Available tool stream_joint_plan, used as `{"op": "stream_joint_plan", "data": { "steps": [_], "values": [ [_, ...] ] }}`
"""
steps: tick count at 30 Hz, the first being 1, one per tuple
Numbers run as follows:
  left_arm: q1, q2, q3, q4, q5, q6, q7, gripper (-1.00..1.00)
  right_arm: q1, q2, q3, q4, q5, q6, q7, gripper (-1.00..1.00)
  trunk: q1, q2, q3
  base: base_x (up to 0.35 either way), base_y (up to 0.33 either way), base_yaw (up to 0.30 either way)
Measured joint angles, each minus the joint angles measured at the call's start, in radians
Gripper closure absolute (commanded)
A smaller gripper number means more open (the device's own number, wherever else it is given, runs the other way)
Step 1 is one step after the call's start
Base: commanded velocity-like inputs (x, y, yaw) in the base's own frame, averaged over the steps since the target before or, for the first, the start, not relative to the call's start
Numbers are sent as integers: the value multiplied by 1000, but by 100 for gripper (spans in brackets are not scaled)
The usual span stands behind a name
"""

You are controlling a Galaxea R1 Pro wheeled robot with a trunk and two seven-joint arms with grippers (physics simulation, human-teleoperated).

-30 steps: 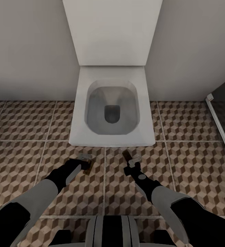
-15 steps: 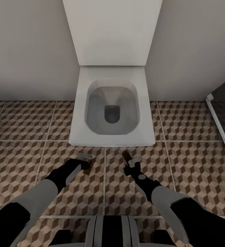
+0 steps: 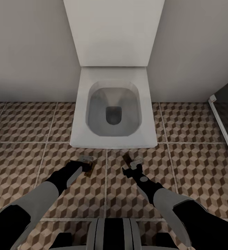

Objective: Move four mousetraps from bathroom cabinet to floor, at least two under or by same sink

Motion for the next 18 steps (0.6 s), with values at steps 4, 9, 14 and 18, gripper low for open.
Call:
{"op": "stream_joint_plan", "data": {
  "steps": [4, 9, 14, 18],
  "values": [
    [0, 0, 0, 0, 0, 0, 0, -100, 0, 0, 0, 0, 0, 0, 0, -100, 0, 0, 0, -43, 0, 0],
    [0, 0, 0, 1, 0, 0, 0, -100, 0, 0, 0, 0, 0, 0, 0, -100, 0, 0, 0, -212, 0, 0],
    [0, 0, 0, 1, 0, 0, 0, -100, 0, 0, 0, 0, 0, 0, 0, -100, 1, 0, 0, -298, 0, 0],
    [0, 0, 0, 2, 0, 0, 0, -100, 0, 0, 0, 0, 0, 0, 0, -100, 1, 0, 0, -323, 0, 0]
  ]
}}
